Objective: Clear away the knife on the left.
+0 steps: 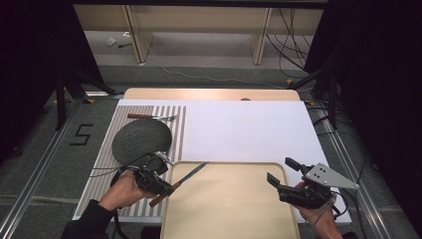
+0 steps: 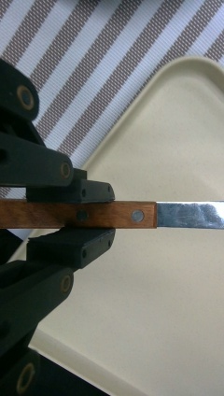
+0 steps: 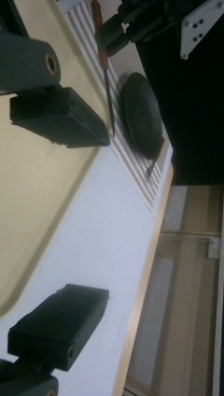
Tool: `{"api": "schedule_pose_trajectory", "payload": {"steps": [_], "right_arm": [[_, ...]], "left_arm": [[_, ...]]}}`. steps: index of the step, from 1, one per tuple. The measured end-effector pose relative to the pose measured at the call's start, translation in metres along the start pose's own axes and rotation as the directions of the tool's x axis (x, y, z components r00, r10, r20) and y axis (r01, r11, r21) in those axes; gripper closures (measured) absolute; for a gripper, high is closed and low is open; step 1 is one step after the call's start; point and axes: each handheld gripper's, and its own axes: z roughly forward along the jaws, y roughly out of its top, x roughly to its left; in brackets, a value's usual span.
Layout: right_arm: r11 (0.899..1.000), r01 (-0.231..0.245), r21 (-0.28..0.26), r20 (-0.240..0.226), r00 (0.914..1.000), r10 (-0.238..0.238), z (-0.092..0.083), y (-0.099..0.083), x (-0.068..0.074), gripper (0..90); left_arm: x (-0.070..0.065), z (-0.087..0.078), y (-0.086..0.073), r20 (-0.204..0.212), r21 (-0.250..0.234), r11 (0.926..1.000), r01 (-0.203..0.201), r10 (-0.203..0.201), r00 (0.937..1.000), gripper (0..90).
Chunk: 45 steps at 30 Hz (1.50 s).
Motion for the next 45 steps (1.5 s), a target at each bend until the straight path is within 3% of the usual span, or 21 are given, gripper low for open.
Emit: {"api": "schedule_pose_trajectory", "payload": {"steps": [14, 19, 27, 35, 42, 45], "right_arm": [[1.000, 0.002, 0.002, -0.002, 1.0000, -0.002, 0.000, 0.000, 0.000, 22.6], [1.000, 0.003, 0.001, -0.003, 1.0000, -0.003, 0.000, 0.000, 0.000, 22.6], [1.000, 0.001, -0.002, -0.002, 1.0000, -0.001, 0.000, 0.000, 0.001, 22.6], [1.000, 0.001, 0.000, -0.003, 1.0000, -0.001, 0.000, 0.000, 0.001, 22.6], [1.000, -0.001, -0.002, -0.004, 1.0000, 0.001, 0.000, 0.000, 0.000, 22.6], [1.000, 0.002, -0.002, -0.004, 1.0000, -0.002, 0.000, 0.000, 0.001, 22.5]], "left_arm": [[-0.021, 0.022, 0.008, 0.018, 0.056, 0.9981, -0.024, 0.023, 0.9996, 76.1], [-0.028, 0.028, 0.011, 0.006, 0.076, 0.9967, -0.029, 0.028, 0.9996, 76.1], [-0.041, 0.039, 0.013, -0.011, 0.111, 0.9915, -0.068, 0.070, 0.9975, 76.2], [-0.045, 0.051, 0.011, 0.026, 0.160, 0.9846, -0.069, 0.065, 0.9975, 75.8], [-0.051, 0.058, 0.010, 0.027, 0.189, 0.9800, -0.062, 0.058, 0.9980, 74.8], [-0.051, 0.060, 0.010, 0.041, 0.209, 0.9763, -0.055, 0.048, 0.9980, 67.5]]}}
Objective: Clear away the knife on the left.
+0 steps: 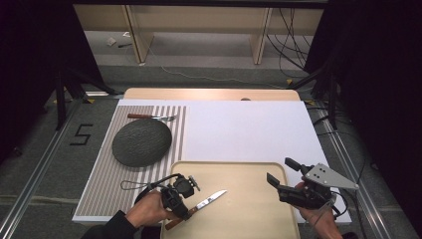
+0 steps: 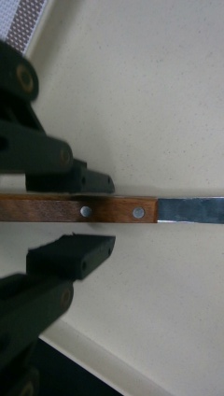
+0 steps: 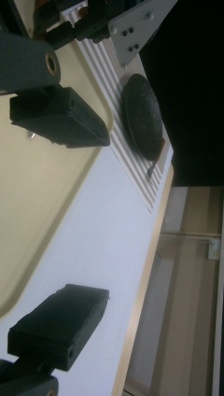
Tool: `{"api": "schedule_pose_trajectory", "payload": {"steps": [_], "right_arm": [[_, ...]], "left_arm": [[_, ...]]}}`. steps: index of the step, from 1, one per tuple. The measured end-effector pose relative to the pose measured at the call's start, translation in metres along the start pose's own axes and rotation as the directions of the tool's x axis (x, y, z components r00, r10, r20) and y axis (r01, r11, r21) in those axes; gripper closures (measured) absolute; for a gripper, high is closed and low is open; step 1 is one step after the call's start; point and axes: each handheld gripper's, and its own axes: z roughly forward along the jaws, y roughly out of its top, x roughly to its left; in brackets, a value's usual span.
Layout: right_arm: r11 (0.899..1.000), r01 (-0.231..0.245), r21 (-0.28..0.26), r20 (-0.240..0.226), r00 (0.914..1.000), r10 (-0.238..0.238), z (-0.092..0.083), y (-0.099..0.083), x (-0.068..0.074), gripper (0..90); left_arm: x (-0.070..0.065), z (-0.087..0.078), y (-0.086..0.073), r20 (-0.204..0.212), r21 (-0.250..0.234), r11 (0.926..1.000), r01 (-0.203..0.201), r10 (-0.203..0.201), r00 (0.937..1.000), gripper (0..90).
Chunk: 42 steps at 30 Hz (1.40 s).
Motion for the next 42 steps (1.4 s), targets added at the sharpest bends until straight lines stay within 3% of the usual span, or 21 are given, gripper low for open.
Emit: {"api": "schedule_pose_trajectory", "payload": {"steps": [4, 7, 9, 11, 13, 15, 17, 19, 23, 27, 32, 42], "right_arm": [[1.000, -0.001, -0.002, 0.001, 1.0000, 0.001, 0.000, 0.000, 0.000, 22.6], [1.000, -0.002, 0.001, 0.002, 1.0000, 0.002, 0.000, 0.000, 0.000, 22.6], [1.000, 0.001, 0.003, 0.001, 1.0000, -0.001, 0.000, 0.000, 0.000, 22.6], [1.000, 0.001, 0.004, 0.000, 1.0000, -0.001, 0.000, 0.000, 0.000, 22.6], [1.000, 0.001, 0.001, 0.000, 1.0000, -0.001, 0.000, 0.000, 0.000, 22.6], [1.000, 0.002, 0.004, -0.001, 1.0000, -0.002, 0.000, 0.000, 0.000, 22.6], [1.000, 0.001, -0.001, 0.001, 1.0000, -0.001, 0.000, 0.000, 0.000, 22.6], [1.000, 0.002, 0.000, -0.001, 1.0000, -0.002, 0.000, 0.000, 0.000, 22.6], [1.000, 0.002, 0.002, -0.002, 1.0000, -0.002, 0.001, 0.000, 0.000, 22.6], [1.000, 0.001, 0.004, -0.001, 1.0000, -0.001, 0.001, 0.000, 0.000, 22.6], [1.000, 0.002, 0.004, -0.001, 1.0000, -0.002, 0.001, 0.000, 0.000, 22.6], [1.000, 0.002, 0.002, -0.003, 1.0000, -0.002, 0.000, 0.000, 0.000, 22.6]], "left_arm": [[-0.001, -0.005, 0.001, 0.000, -0.019, 0.9998, -0.010, 0.010, 1.0000, 51.9], [-0.005, -0.014, 0.004, -0.019, -0.093, 0.9948, -0.043, 0.041, 0.9990, 38.7], [-0.009, -0.019, 0.006, -0.046, -0.156, 0.9834, -0.093, 0.087, 0.9952, 32.8], [-0.015, -0.022, 0.007, -0.077, -0.206, 0.9641, -0.167, 0.154, 0.9850, 28.7], [-0.018, -0.021, 0.009, -0.084, -0.218, 0.9549, -0.202, 0.187, 0.9787, 30.7], [-0.021, -0.018, 0.010, -0.088, -0.217, 0.9511, -0.220, 0.206, 0.9747, 32.6], [-0.022, -0.013, 0.012, -0.099, -0.206, 0.9501, -0.234, 0.218, 0.9709, 39.3], [-0.024, -0.008, 0.015, -0.113, -0.186, 0.9471, -0.262, 0.244, 0.9633, 53.9], [-0.027, 0.002, 0.018, -0.111, -0.130, 0.9474, -0.293, 0.279, 0.9538, 68.7], [-0.033, 0.011, 0.021, -0.157, -0.065, 0.9496, -0.307, 0.294, 0.9429, 78.6], [-0.036, 0.015, 0.022, -0.160, -0.040, 0.9486, -0.314, 0.304, 0.9392, 84.5], [-0.030, 0.014, 0.019, -0.177, -0.016, 0.9552, -0.296, 0.288, 0.9410, 88.1]]}}
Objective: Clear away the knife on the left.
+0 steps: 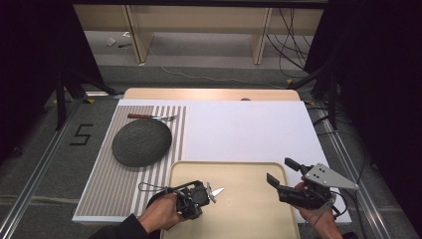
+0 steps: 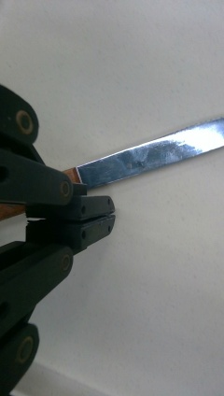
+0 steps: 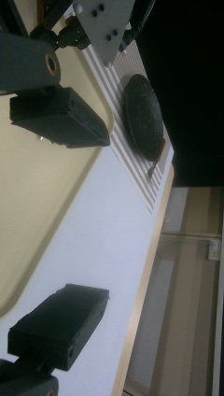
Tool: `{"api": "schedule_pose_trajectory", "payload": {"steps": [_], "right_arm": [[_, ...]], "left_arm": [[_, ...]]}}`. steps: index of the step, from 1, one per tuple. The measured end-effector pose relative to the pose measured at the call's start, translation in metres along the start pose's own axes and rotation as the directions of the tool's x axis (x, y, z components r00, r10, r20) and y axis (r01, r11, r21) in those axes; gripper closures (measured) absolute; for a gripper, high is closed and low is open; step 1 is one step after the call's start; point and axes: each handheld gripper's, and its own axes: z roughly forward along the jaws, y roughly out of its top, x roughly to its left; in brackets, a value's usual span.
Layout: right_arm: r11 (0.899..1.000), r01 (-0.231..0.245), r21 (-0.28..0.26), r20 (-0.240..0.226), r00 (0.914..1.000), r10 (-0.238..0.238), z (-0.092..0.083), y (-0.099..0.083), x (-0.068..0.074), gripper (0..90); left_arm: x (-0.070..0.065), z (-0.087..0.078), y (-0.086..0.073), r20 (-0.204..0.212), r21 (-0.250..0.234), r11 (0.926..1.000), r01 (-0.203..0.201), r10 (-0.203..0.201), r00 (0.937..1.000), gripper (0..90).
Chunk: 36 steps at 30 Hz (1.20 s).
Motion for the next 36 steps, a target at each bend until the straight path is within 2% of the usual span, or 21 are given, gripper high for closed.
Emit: {"api": "schedule_pose_trajectory", "payload": {"steps": [8, 15, 19, 22, 35, 36], "right_arm": [[1.000, 0.003, 0.001, -0.001, 1.0000, -0.003, 0.000, 0.000, 0.000, 22.7], [1.000, 0.005, -0.001, -0.002, 1.0000, -0.005, 0.000, 0.000, 0.000, 22.7], [1.000, 0.005, -0.002, -0.002, 1.0000, -0.005, -0.001, 0.000, 0.000, 22.7], [1.000, 0.004, -0.002, -0.003, 1.0000, -0.004, 0.000, 0.000, 0.000, 22.8], [1.000, 0.005, 0.000, -0.002, 1.0000, -0.005, -0.001, 0.000, 0.000, 22.8], [1.000, 0.004, -0.002, -0.002, 1.0000, -0.004, -0.001, 0.000, 0.000, 22.8]], "left_arm": [[0.011, -0.001, -0.004, -0.023, 0.010, 0.9987, 0.050, -0.050, 0.9985, 87.7], [0.017, -0.003, -0.010, -0.029, 0.025, 0.9972, 0.071, -0.070, 0.9971, 88.5], [0.027, -0.005, -0.016, -0.056, 0.028, 0.9938, 0.107, -0.106, 0.9928, 88.8], [0.033, -0.008, -0.021, -0.062, 0.027, 0.9913, 0.129, -0.127, 0.9900, 88.7], [0.049, -0.012, -0.033, -0.086, 0.033, 0.9835, 0.178, -0.175, 0.9808, 88.2], [0.049, -0.012, -0.034, -0.086, 0.028, 0.9814, 0.190, -0.187, 0.9786, 88.2]]}}
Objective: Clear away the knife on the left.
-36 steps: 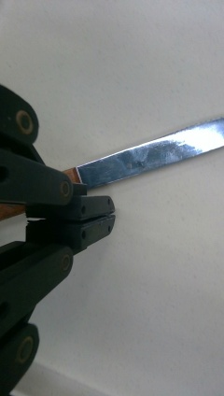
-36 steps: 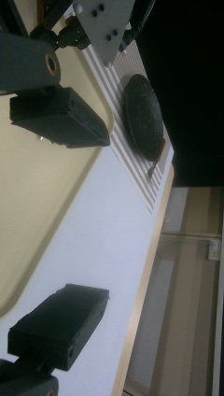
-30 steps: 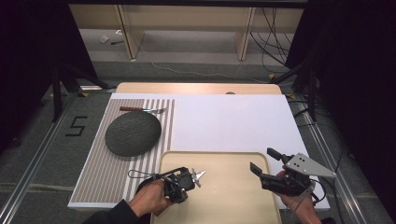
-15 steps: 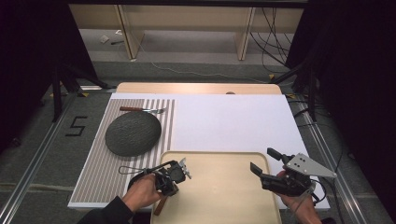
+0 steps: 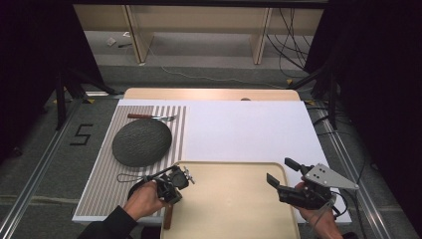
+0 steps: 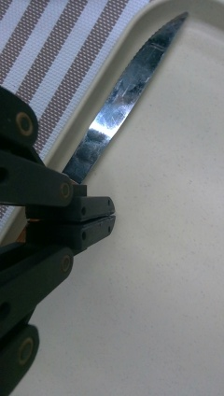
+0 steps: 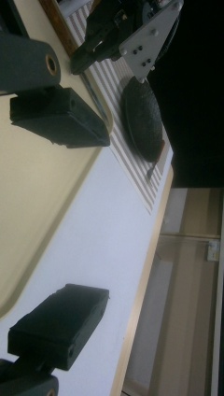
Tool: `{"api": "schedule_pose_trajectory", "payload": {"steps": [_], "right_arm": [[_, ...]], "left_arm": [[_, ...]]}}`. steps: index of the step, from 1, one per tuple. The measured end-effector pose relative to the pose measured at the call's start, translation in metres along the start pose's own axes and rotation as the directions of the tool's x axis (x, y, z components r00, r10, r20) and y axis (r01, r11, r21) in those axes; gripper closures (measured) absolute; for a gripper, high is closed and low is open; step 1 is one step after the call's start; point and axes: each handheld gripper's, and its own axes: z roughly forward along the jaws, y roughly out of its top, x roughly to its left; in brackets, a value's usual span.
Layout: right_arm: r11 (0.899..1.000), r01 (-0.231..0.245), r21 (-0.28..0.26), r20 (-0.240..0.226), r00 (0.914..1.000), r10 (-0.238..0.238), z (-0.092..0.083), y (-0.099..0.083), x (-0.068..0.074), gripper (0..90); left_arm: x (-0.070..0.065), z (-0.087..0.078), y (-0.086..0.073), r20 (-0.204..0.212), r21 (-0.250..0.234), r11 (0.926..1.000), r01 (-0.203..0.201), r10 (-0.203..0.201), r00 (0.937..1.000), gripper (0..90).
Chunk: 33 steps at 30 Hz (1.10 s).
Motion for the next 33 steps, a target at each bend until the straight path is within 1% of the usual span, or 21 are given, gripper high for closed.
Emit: {"api": "schedule_pose_trajectory", "payload": {"steps": [3, 6, 9, 11, 13, 15, 16, 18, 19, 20, 22, 23, 25, 27, 28, 29, 30, 31, 33], "right_arm": [[1.000, 0.000, 0.002, 0.000, 1.0000, 0.000, 0.000, 0.000, 0.000, 22.8], [1.000, 0.000, -0.003, 0.000, 1.0000, 0.000, 0.000, 0.000, 0.000, 22.8], [1.000, 0.000, 0.001, 0.001, 1.0000, 0.000, 0.000, 0.000, 0.000, 22.7], [1.000, -0.001, -0.005, -0.001, 1.0000, 0.001, 0.000, 0.000, 0.000, 22.8], [1.000, 0.000, 0.002, 0.000, 1.0000, 0.000, 0.000, 0.000, 0.000, 22.8], [1.000, 0.001, -0.001, 0.000, 1.0000, -0.001, 0.000, 0.000, 0.000, 22.8], [1.000, -0.001, -0.003, 0.000, 1.0000, 0.001, 0.000, 0.000, 0.000, 22.8], [1.000, 0.000, 0.001, 0.000, 1.0000, 0.000, 0.000, 0.000, 0.000, 22.7], [1.000, 0.000, 0.000, 0.000, 1.0000, 0.000, 0.000, 0.000, 0.000, 22.8], [1.000, 0.000, -0.001, 0.000, 1.0000, 0.000, 0.000, 0.000, 0.000, 22.8], [1.000, 0.000, 0.001, -0.001, 1.0000, 0.000, 0.000, 0.000, 0.000, 22.7], [1.000, 0.001, 0.004, -0.001, 1.0000, -0.001, 0.000, 0.000, 0.000, 22.7], [1.000, 0.000, 0.002, -0.001, 1.0000, 0.000, 0.000, 0.000, 0.000, 22.7], [1.000, -0.001, 0.001, 0.000, 1.0000, 0.001, 0.000, 0.000, 0.000, 22.7], [1.000, 0.000, 0.003, 0.000, 1.0000, 0.000, 0.000, 0.000, 0.000, 22.7], [1.000, 0.001, 0.003, 0.000, 1.0000, -0.001, 0.000, 0.000, 0.000, 22.7], [1.000, 0.001, 0.001, -0.001, 1.0000, -0.001, 0.000, 0.000, 0.000, 22.7], [1.000, 0.001, 0.001, -0.001, 1.0000, -0.001, 0.000, 0.000, 0.000, 22.7], [1.000, 0.001, 0.003, 0.000, 1.0000, -0.001, 0.000, 0.000, 0.000, 22.7]], "left_arm": [[0.001, -0.001, -0.001, 0.005, -0.001, 1.0000, -0.003, 0.003, 1.0000, 88.1], [0.001, -0.001, -0.002, 0.009, -0.008, 1.0000, 0.003, -0.003, 1.0000, 87.4], [0.001, -0.002, -0.002, 0.011, -0.007, 1.0000, -0.006, 0.006, 0.9999, 85.2], [0.001, -0.003, -0.003, 0.021, -0.022, 0.9997, -0.002, 0.003, 0.9998, 83.2], [0.001, -0.006, -0.004, 0.033, -0.049, 0.9988, 0.006, -0.004, 0.9995, 79.1], [0.002, -0.010, -0.004, 0.049, -0.090, 0.9957, 0.024, -0.020, 0.9986, 68.6], [0.003, -0.013, -0.004, 0.063, -0.113, 0.9931, 0.034, -0.027, 0.9976, 63.9], [0.004, -0.019, -0.005, 0.085, -0.175, 0.9827, 0.062, -0.048, 0.9953, 55.5], [0.005, -0.021, -0.006, 0.089, -0.194, 0.9788, 0.067, -0.050, 0.9948, 52.0], [0.006, -0.023, -0.006, 0.101, -0.231, 0.9698, 0.077, -0.055, 0.9934, 49.3], [0.007, -0.026, -0.007, 0.127, -0.267, 0.9586, 0.099, -0.067, 0.9896, 43.2], [0.007, -0.026, -0.007, 0.130, -0.274, 0.9560, 0.104, -0.070, 0.9890, 41.3], [0.006, -0.027, -0.007, 0.123, -0.277, 0.9559, 0.099, -0.067, 0.9902, 37.2], [0.005, -0.026, -0.006, 0.121, -0.283, 0.9541, 0.099, -0.067, 0.9903, 33.5], [0.004, -0.026, -0.006, 0.128, -0.284, 0.9528, 0.107, -0.073, 0.9891, 31.1], [0.004, -0.027, -0.006, 0.138, -0.289, 0.9512, 0.107, -0.069, 0.9880, 29.3], [0.005, -0.028, -0.006, 0.158, -0.307, 0.9444, 0.118, -0.071, 0.9848, 28.1], [0.005, -0.029, -0.006, 0.163, -0.318, 0.9400, 0.123, -0.074, 0.9838, 26.4], [0.005, -0.031, -0.006, 0.160, -0.341, 0.9304, 0.133, -0.082, 0.9837, 23.1]]}}
